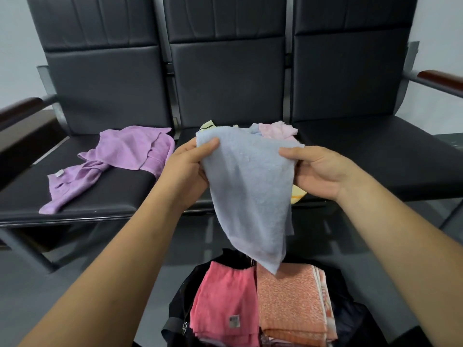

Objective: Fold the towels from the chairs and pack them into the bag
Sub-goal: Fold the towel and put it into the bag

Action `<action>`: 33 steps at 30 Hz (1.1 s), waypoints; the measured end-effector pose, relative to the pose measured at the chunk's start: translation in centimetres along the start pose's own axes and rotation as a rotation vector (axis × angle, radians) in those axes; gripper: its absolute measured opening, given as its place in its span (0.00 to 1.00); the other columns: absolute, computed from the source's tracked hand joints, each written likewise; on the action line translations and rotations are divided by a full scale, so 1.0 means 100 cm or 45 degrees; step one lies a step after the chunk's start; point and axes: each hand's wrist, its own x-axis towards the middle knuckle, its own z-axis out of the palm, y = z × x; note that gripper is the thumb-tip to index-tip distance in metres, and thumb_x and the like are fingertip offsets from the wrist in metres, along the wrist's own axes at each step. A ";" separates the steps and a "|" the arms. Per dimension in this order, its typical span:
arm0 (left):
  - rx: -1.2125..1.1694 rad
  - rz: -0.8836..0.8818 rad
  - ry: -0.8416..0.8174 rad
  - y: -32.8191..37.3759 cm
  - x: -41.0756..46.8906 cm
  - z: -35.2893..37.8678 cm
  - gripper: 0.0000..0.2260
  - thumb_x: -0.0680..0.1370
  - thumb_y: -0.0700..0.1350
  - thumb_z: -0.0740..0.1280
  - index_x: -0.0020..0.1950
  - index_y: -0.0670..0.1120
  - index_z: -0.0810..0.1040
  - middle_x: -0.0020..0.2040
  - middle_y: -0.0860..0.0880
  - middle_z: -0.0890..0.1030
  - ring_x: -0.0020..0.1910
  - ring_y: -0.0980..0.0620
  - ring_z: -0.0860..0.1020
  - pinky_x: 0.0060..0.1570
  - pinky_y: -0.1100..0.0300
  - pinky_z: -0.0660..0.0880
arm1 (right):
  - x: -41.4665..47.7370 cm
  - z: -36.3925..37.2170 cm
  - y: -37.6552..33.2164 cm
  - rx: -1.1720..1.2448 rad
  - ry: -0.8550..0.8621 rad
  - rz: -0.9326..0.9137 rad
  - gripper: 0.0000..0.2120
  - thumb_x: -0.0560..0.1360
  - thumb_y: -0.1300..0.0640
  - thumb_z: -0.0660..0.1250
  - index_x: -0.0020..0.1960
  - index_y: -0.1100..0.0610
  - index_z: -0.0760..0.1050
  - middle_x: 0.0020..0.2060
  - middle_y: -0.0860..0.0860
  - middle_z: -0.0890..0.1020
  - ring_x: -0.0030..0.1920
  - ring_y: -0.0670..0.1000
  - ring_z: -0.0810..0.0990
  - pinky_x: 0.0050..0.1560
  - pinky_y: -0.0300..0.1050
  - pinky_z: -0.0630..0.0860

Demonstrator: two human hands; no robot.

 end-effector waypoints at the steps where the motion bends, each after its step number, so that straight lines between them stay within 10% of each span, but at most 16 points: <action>1: 0.010 0.012 -0.007 0.000 0.000 0.000 0.10 0.83 0.38 0.61 0.57 0.41 0.82 0.55 0.44 0.86 0.55 0.48 0.84 0.53 0.57 0.81 | 0.000 0.000 0.000 -0.056 0.072 -0.027 0.23 0.76 0.63 0.69 0.70 0.60 0.74 0.60 0.56 0.84 0.62 0.56 0.83 0.57 0.50 0.82; 11: 0.523 0.118 0.131 -0.003 0.003 -0.011 0.08 0.81 0.44 0.68 0.55 0.44 0.86 0.55 0.42 0.86 0.57 0.40 0.83 0.64 0.39 0.76 | 0.003 -0.006 -0.004 0.022 0.267 -0.176 0.15 0.78 0.60 0.71 0.63 0.63 0.80 0.59 0.56 0.85 0.60 0.53 0.84 0.59 0.48 0.81; 15: 0.456 0.157 0.072 0.000 0.001 -0.010 0.09 0.83 0.39 0.64 0.58 0.44 0.83 0.55 0.46 0.86 0.56 0.48 0.84 0.56 0.54 0.79 | -0.001 -0.005 -0.009 0.091 0.082 -0.177 0.18 0.78 0.64 0.68 0.67 0.66 0.77 0.63 0.57 0.82 0.64 0.52 0.81 0.64 0.45 0.79; 22: 0.709 0.285 0.192 0.001 0.000 -0.009 0.06 0.81 0.42 0.68 0.52 0.48 0.85 0.49 0.48 0.87 0.50 0.51 0.85 0.52 0.58 0.82 | -0.006 -0.008 -0.010 -0.480 0.382 -0.270 0.05 0.80 0.60 0.69 0.53 0.55 0.83 0.52 0.55 0.87 0.53 0.59 0.86 0.57 0.60 0.81; 33: 0.709 0.237 0.094 0.006 0.002 -0.020 0.09 0.78 0.37 0.70 0.58 0.43 0.83 0.52 0.47 0.87 0.54 0.50 0.85 0.58 0.57 0.80 | -0.004 -0.007 -0.013 -0.104 0.117 -0.138 0.17 0.75 0.66 0.70 0.62 0.69 0.78 0.59 0.60 0.84 0.62 0.55 0.83 0.58 0.44 0.81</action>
